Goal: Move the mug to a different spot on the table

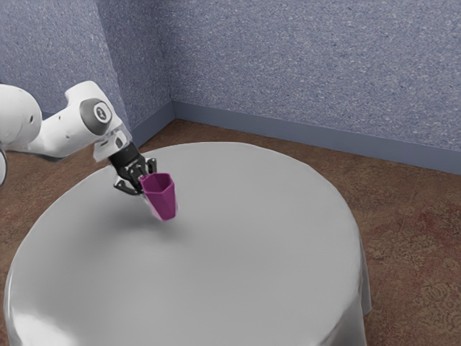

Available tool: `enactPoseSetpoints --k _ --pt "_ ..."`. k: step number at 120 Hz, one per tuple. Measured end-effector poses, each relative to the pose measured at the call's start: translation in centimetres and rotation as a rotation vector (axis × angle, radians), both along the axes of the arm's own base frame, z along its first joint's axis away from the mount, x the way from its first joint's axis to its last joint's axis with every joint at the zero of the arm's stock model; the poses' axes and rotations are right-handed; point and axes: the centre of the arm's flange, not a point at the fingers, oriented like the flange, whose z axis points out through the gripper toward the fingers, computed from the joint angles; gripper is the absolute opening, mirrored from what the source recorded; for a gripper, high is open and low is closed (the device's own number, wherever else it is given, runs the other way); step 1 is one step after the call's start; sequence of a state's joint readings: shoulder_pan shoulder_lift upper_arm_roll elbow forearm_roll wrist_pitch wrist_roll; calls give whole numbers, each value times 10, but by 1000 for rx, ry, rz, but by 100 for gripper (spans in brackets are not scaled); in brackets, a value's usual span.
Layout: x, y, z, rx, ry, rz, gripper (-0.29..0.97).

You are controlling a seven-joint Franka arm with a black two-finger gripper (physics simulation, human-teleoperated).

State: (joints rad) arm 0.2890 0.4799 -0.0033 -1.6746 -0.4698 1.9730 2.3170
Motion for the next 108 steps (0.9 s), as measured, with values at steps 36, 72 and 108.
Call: enactPoseSetpoints --k 36,72,108 --pt "28 -3 -10 -87 -47 34 -4" --pt "42 2 -27 -113 -48 71 -4" --pt "43 7 -61 -116 4 127 -5"
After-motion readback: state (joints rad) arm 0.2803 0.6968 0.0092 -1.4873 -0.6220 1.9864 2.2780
